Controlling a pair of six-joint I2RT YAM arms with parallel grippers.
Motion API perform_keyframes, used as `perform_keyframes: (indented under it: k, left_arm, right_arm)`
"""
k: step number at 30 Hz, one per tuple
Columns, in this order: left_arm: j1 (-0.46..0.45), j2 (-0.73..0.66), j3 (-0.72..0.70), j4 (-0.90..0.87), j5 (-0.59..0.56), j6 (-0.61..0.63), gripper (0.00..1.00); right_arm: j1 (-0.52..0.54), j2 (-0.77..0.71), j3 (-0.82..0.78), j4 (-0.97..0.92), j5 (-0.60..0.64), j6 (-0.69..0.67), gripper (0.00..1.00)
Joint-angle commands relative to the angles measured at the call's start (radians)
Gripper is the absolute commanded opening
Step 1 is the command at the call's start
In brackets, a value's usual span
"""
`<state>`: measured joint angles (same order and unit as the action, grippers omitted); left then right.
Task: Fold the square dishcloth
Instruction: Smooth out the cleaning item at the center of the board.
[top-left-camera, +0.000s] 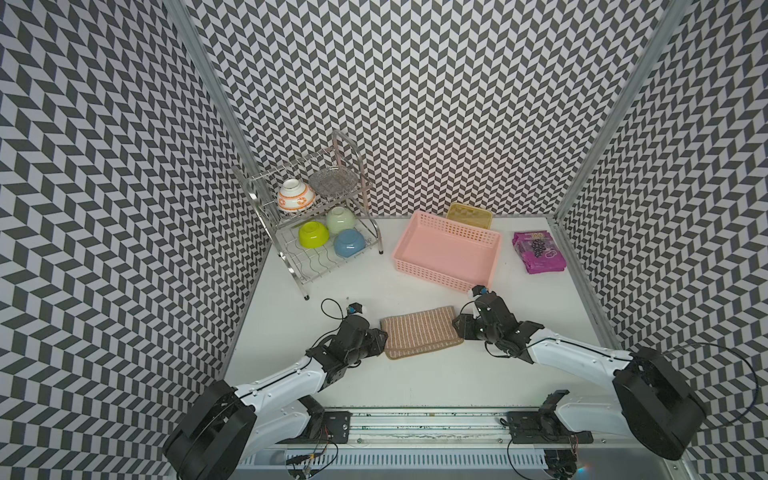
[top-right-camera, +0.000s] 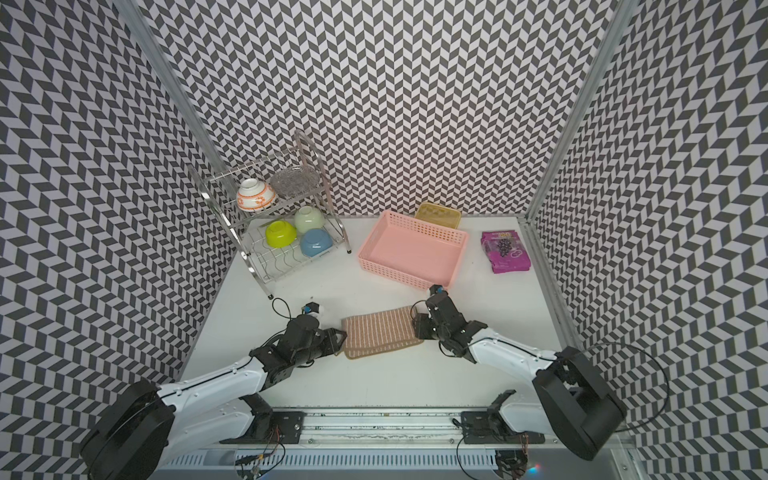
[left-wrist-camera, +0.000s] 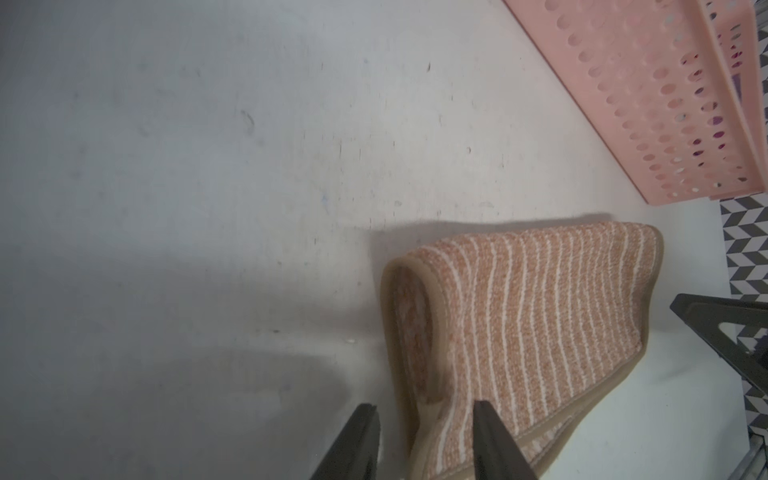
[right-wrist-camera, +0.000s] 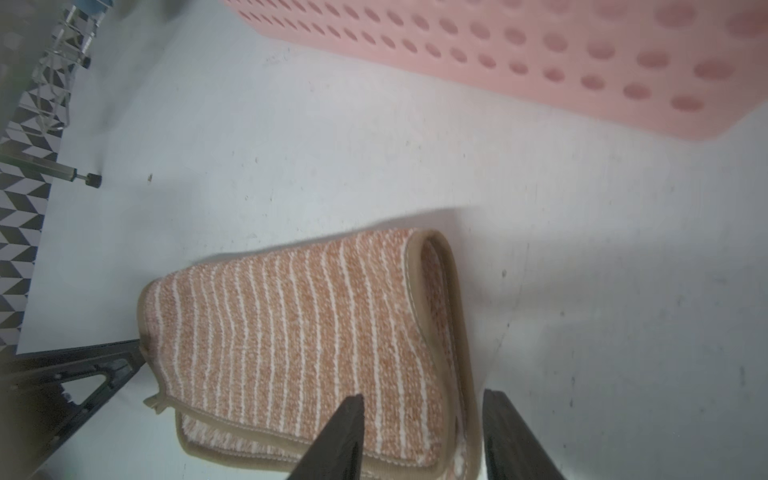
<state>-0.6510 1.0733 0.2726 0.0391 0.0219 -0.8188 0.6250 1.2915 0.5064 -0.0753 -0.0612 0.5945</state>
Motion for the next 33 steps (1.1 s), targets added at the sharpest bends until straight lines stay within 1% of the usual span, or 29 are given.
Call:
perform_keyframes:
  k: [1, 3, 7, 10, 14, 18, 25, 28, 33]
  left_arm:
    - [-0.027, -0.007, -0.005, 0.003, 0.028, -0.017, 0.40]
    - [-0.046, 0.002, -0.002, -0.003, 0.029, -0.022, 0.38]
    - [-0.068, 0.019, 0.006, -0.033, 0.013, -0.035, 0.28]
    - [-0.071, 0.018, 0.015, -0.050, 0.008, -0.034, 0.22]
    - [-0.076, 0.013, 0.031, -0.068, 0.017, -0.035, 0.09]
    - [-0.077, -0.006, 0.057, -0.084, 0.042, -0.034, 0.00]
    - [-0.077, -0.008, 0.079, -0.075, 0.104, -0.039, 0.00]
    - [-0.079, -0.011, 0.075, -0.081, 0.110, -0.040, 0.00]
    - [-0.078, 0.010, 0.027, -0.051, 0.130, -0.062, 0.00]
  right_arm:
    - [0.001, -0.027, -0.031, 0.028, -0.064, 0.032, 0.51]
    - [0.001, -0.024, -0.045, 0.041, -0.084, 0.036, 0.52]
    - [0.001, 0.004, -0.062, 0.070, -0.108, 0.039, 0.52]
    - [0.001, 0.021, -0.069, 0.097, -0.129, 0.043, 0.52]
    - [0.001, 0.033, -0.066, 0.102, -0.132, 0.044, 0.51]
    - [0.001, 0.042, -0.062, 0.104, -0.128, 0.041, 0.49]
    - [0.001, 0.051, -0.063, 0.101, -0.115, 0.041, 0.48]
    - [0.001, 0.044, -0.063, 0.094, -0.105, 0.039, 0.48]
    - [0.001, 0.026, -0.063, 0.075, -0.076, 0.036, 0.50]
